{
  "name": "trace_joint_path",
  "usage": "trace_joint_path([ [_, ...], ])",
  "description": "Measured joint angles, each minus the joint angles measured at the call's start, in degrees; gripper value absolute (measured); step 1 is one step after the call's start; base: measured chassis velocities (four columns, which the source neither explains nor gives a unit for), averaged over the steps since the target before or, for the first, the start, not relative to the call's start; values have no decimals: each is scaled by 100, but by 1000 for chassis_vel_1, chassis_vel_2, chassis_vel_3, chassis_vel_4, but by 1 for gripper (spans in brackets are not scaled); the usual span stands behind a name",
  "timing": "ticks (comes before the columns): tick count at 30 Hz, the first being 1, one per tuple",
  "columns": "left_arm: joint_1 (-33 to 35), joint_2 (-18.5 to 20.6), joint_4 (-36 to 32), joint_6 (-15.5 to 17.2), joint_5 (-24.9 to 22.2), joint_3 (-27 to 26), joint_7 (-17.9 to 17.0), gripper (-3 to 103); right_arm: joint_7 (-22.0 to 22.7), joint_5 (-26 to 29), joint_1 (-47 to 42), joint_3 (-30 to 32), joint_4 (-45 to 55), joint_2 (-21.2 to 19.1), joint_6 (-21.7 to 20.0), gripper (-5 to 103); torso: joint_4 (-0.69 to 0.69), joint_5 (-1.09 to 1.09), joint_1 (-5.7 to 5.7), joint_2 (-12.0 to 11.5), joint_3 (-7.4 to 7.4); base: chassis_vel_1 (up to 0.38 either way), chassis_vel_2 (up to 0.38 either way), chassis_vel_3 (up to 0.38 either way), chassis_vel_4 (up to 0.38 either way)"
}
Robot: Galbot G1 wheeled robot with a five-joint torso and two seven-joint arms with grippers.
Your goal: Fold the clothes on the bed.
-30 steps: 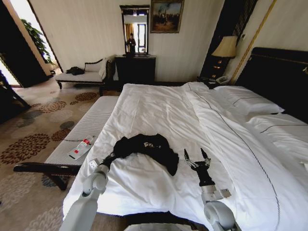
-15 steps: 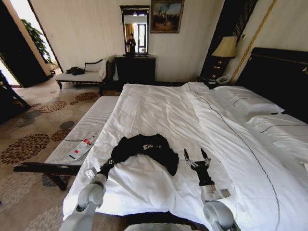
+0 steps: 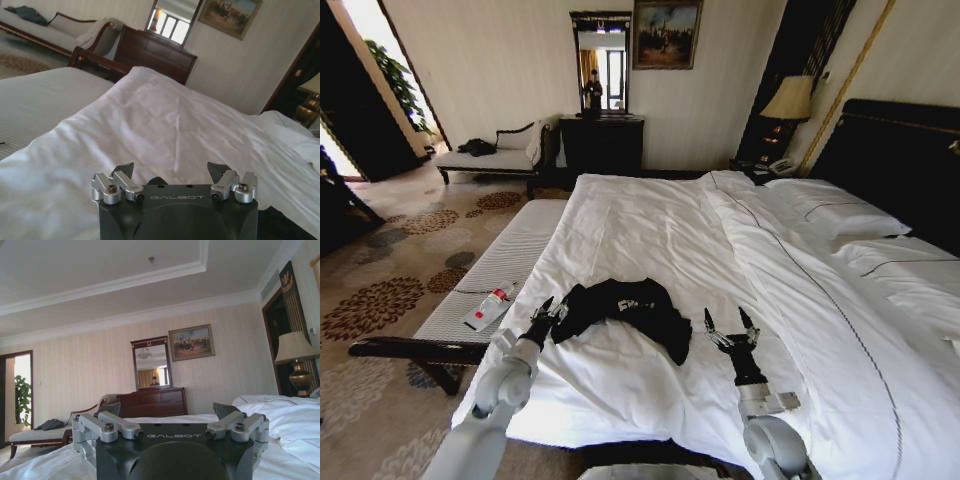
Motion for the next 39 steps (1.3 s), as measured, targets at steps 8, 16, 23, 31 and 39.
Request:
trace_joint_path([
  [8,-1293,201,1105,1043,-839,457,-499,100,2,-17,13,-19,-79,-19,-16,100,1,0,0,0,0,0,0,0,0],
  [16,-1631,99,1406,1243,-1003,880,-492,100,4,-19,39,-28,-147,1,-17,100,0,0,0,1,-1,0,0,0,0],
  [23,-1606,-10,1395,1251,-1001,1048,-481,100,9,-23,58,-45,-177,15,-19,100,1,0,0,1,0,0,0,0,0],
  [31,-1575,-118,1332,1213,-965,1188,-479,100,11,-51,83,-89,-235,36,-20,100,1,0,-1,2,-1,0,0,0,0],
  [39,-1593,-185,1343,1185,-952,1236,-484,81,15,-62,75,-83,-234,47,-20,100,0,0,-1,2,-1,0,0,0,0],
])
